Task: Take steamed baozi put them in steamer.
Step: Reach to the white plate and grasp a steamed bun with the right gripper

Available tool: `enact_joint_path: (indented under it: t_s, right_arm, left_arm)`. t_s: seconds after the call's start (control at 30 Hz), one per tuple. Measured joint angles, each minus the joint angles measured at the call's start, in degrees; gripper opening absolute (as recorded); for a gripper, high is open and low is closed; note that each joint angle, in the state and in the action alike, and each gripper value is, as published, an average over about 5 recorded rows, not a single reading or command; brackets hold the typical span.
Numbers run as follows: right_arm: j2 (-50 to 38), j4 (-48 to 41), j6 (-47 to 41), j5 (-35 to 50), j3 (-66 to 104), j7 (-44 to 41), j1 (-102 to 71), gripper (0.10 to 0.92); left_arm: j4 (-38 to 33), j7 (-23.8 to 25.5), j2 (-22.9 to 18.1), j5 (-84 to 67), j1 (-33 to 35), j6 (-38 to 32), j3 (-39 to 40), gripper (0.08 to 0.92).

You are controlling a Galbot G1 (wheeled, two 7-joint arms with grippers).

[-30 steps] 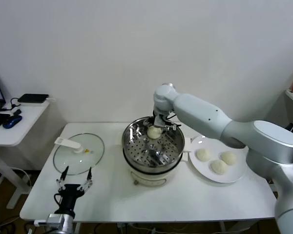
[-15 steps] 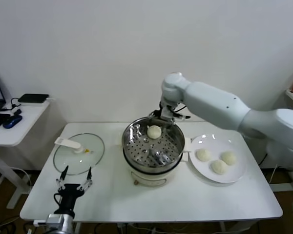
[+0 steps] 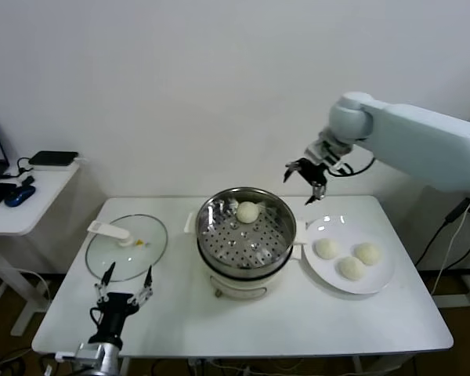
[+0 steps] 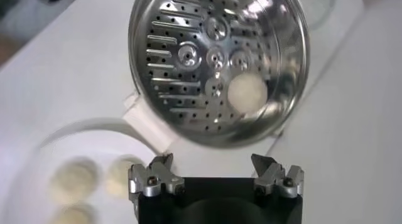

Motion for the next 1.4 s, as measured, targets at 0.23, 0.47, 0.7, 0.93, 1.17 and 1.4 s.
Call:
enact_joint_path:
  t_s: [0.23,0.47,0.7,0.93,1.17,1.4]
  right_arm:
    - [-4.4,-2.0,-4.7,1.8,0.0,0.4,-3.8,0.823]
    - [-4.9,-6.1,-6.8,-1.0,4.5,0.7,-10.9,0.823]
    - [-2.8,-11.0,-7.2,-5.0,9.6,1.1,-17.7,0.823]
    - [0.3,-16.3,-7.5,-7.3,13.6,1.2,-23.2,0.823]
    - [2.8,-20.3,-7.4,-8.5,16.5,1.6,-27.1,0.823]
    - [5.3,-24.3,-6.5,-9.6,18.9,1.7,-30.2,0.823]
  left_arm:
    - [-0.3,0.4,1.1,-0.5,0.8,-0.6,0.5,0.823]
    - [-0.4,0.4,1.4,-0.5,1.5,-1.0,0.6,0.823]
    - [-0.4,0.4,1.6,-0.5,1.7,-1.1,0.4,0.823]
    - [0.4,0.4,1.6,-0.4,1.7,-1.3,0.3,0.823]
    - [0.7,0.5,1.5,-0.3,1.8,-1.3,0.5,0.823]
    - [0.8,0.5,1.4,-0.3,1.8,-1.4,0.4,0.823]
